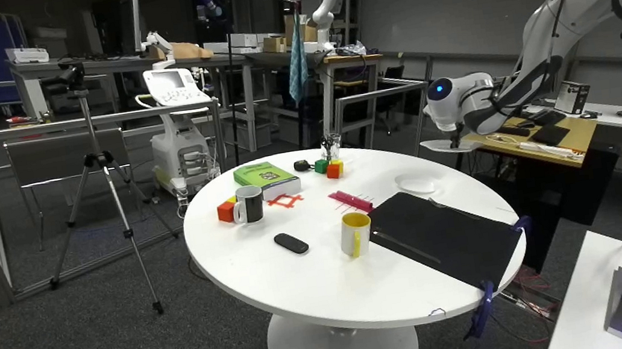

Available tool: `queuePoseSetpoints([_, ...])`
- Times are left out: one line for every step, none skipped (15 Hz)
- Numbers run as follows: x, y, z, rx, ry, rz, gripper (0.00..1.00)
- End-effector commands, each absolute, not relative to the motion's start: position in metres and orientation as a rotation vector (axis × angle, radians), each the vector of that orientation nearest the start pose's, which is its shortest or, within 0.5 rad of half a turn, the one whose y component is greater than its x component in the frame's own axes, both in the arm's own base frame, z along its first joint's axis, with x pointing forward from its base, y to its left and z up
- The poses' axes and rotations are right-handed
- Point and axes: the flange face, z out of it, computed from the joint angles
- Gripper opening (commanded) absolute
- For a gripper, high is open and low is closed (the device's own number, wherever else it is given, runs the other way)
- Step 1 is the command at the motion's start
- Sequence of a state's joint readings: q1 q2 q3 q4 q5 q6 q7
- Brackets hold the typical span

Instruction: Move the plate on the black placemat onto the plate on the right side of the table

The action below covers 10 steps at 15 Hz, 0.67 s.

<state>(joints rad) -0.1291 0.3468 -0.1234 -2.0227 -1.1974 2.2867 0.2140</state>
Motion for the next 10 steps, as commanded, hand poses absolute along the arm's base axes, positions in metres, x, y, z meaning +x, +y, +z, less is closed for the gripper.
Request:
queuePoseSetpoints([0.592, -0.159, 0.274, 2.179, 0.477, -0.082, 0.01])
queuePoseSetpoints([0.596, -0.154, 0.269, 2.173, 0.479, -0.075, 0.01])
queuePoseSetpoints([0.6, -0.148, 0.262, 2.168, 0.486, -0.066, 0.01])
queuePoseSetpoints([0.604, -0.143, 0.257, 2.16, 0.493, -0.055, 0.01])
queuePoseSetpoints([0.609, -0.138, 0.251, 2.143, 0.501, -0.044, 0.01])
queuePoseSetpoints([0.612, -0.133, 0.248, 2.123, 0.509, -0.033, 0.01])
queuePoseSetpoints([0.618, -0.129, 0.243, 2.096, 0.518, -0.02, 0.01])
queuePoseSetpoints([0.621, -0.125, 0.239, 2.075, 0.525, -0.01, 0.01])
queuePoseSetpoints([0.625, -0.122, 0.235, 2.059, 0.528, 0.002, 0.01])
queuePoseSetpoints([0.628, -0.119, 0.229, 2.042, 0.533, 0.012, 0.01])
